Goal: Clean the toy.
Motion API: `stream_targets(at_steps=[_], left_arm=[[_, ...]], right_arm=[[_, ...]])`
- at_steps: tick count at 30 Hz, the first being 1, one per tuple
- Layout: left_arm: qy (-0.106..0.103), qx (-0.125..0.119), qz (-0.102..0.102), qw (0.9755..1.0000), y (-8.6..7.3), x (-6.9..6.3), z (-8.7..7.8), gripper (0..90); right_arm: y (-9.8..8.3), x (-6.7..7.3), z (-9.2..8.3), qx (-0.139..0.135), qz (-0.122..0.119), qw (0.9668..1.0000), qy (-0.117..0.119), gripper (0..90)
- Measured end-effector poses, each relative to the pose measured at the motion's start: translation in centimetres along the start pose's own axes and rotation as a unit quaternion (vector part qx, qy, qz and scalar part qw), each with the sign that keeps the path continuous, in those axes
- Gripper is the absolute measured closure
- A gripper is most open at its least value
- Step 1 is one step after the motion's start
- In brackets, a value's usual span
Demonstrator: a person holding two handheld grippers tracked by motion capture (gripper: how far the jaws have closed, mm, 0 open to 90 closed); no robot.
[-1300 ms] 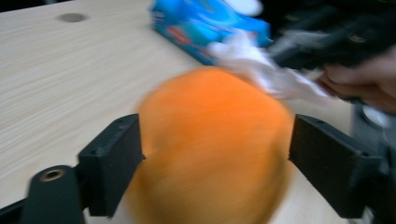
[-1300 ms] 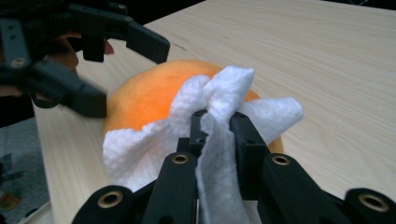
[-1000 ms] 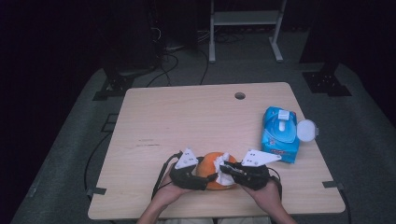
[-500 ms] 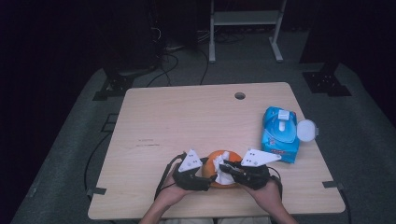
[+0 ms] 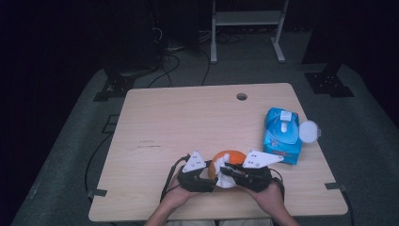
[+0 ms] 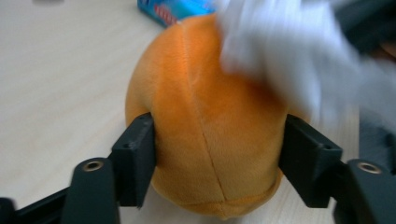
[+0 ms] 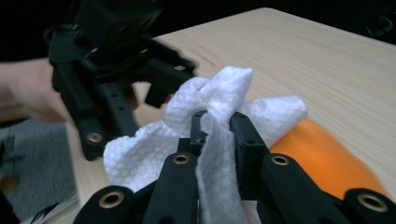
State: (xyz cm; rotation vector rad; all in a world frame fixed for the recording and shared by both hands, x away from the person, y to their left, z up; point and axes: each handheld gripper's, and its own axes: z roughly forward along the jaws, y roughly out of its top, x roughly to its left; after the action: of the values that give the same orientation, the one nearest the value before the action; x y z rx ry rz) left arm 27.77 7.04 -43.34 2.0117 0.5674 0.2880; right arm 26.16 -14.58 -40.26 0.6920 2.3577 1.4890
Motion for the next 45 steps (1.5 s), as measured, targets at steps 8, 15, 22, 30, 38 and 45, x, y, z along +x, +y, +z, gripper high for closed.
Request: stream_targets(at_steps=[8,15,22,30,38,45], left_arm=[[-0.008,-0.008,-0.014,0.9998,-0.5,0.4,0.2,22.4],[0.000,0.004,-0.031,0.9995,-0.7,0.3,0.5,29.9],[0.015,0.019,0.029,0.9993,-0.4,-0.7,0.4,32.9],[0.000,0.018,-0.015,0.9997,-0.5,0.1,0.5,27.5],[0.030,0.028,0.074,0.9964,0.3,-2.2,0.7,32.7],[0.028,0.028,0.080,0.9960,0.1,-2.2,0.6,31.2]], right_arm=[[-0.9,-3.6,-2.2,-0.004,0.037,0.9970,-0.067,80.0],[-0.9,-3.4,-1.9,-0.001,0.035,0.9978,-0.056,80.4],[0.1,0.1,0.4,0.013,0.002,0.9998,-0.016,80.1],[-1.1,-3.6,-2.5,0.002,0.056,0.9963,-0.065,80.2],[0.2,-0.9,-0.7,0.006,0.025,0.9994,-0.025,80.3],[0.3,-2.3,-1.7,0.016,0.020,0.9983,-0.052,80.2]])
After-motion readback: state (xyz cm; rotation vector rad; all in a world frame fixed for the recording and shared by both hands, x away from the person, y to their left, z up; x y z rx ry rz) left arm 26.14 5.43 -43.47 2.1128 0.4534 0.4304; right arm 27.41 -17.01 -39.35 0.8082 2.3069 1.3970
